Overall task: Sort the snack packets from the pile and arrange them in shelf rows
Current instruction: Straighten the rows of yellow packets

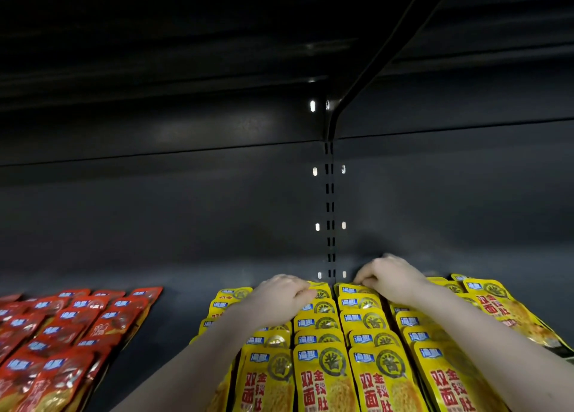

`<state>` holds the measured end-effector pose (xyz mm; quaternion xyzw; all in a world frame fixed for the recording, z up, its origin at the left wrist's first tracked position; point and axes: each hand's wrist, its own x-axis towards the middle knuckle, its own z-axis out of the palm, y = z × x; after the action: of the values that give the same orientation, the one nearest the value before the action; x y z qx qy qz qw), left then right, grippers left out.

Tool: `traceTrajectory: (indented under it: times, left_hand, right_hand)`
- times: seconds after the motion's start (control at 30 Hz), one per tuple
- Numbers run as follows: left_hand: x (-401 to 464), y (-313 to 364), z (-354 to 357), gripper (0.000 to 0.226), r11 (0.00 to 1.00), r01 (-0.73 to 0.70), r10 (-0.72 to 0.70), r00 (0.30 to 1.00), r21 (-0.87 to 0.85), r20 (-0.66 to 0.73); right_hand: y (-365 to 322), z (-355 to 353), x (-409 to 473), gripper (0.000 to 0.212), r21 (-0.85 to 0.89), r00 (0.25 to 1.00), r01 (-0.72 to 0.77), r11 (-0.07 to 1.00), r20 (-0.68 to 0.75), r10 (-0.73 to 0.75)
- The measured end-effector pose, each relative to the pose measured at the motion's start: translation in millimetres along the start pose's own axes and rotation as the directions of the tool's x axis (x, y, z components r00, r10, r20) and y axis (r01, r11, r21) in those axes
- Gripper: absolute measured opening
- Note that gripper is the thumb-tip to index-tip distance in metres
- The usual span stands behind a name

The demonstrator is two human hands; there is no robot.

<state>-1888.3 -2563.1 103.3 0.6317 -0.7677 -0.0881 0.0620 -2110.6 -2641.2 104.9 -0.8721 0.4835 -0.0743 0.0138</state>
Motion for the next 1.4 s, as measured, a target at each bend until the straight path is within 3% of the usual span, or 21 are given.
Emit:
traceTrajectory:
  times: [0.3,0.63,0.8,1.03,1.4]
  left_hand:
    - [-1.7,3.3,-4.8,0.046,0.999,-0.005,0.002,0.999,-0.048,-0.050]
    - [-7.5,4.0,-5.4,0.030,0.998,-0.012,0.005,0.994,-0.063,-0.111]
    - [-12.6,12.3,-10.6,0.041,0.997,-0.011,-0.003,0.981,-0.070,-0.195]
    - [-9.1,37.1,-0.8,0.037,0.994,-0.013,-0.014,0.969,-0.107,-0.248]
    - [-13.1,53.2,4.4,0.035,0.990,-0.021,-0.034,0.923,-0.139,-0.382]
  right_hand:
    - [-9.5,-1.8,-8.5,0.047,0.069,1.000,0.025,0.997,0.002,-0.025]
    - [-18.7,-7.5,-10.0,0.063,-0.038,0.996,0.088,0.995,0.011,-0.087]
    - [14.1,-20.5,-25.7,0.037,0.012,0.995,0.004,1.000,-0.095,-0.003]
    - [57.1,-26.1,-65.0,0.023,-0.037,0.989,-0.073,0.997,-0.133,0.067]
    - [59.5,-21.6,-51.0,0.036,0.029,0.993,-0.053,0.998,-0.106,0.056]
